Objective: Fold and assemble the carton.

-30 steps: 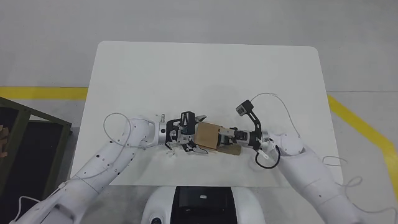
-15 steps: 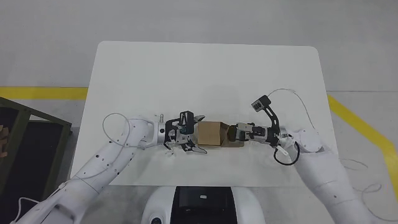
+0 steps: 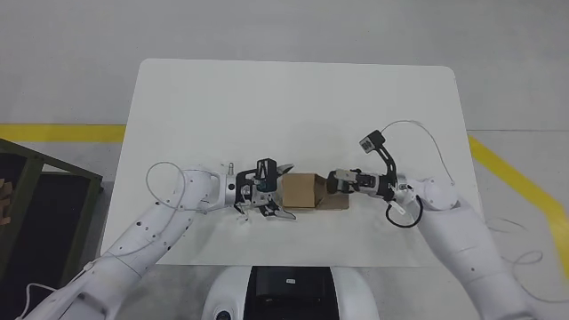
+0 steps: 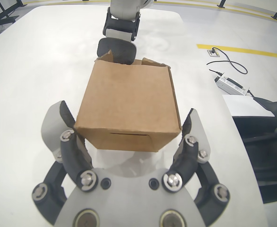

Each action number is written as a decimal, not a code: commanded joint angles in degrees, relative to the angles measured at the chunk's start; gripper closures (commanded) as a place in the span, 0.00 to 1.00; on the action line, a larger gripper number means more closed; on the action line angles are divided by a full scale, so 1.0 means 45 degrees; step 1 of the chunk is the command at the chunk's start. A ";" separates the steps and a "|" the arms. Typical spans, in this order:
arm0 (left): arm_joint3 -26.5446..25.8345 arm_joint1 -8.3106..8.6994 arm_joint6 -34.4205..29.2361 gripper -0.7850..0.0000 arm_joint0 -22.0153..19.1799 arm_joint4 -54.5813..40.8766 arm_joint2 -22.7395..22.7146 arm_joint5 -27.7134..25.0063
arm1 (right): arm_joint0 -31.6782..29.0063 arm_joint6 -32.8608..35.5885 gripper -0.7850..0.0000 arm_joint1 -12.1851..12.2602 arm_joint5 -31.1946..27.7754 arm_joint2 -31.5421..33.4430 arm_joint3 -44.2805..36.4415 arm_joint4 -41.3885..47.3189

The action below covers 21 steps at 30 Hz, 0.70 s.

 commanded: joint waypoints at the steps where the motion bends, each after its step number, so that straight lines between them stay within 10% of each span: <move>1: -0.0024 0.0010 -0.0031 0.00 0.0016 0.0001 -0.0045 -0.0031 | 0.0204 0.0297 0.00 -0.0085 -0.0140 -0.0210 0.0172 0.0204; 21: -0.0189 0.0014 -0.0036 0.00 0.0212 0.0053 -0.0210 -0.0102 | -0.0030 0.0654 0.00 -0.0222 -0.0082 -0.0769 -0.0024 0.0884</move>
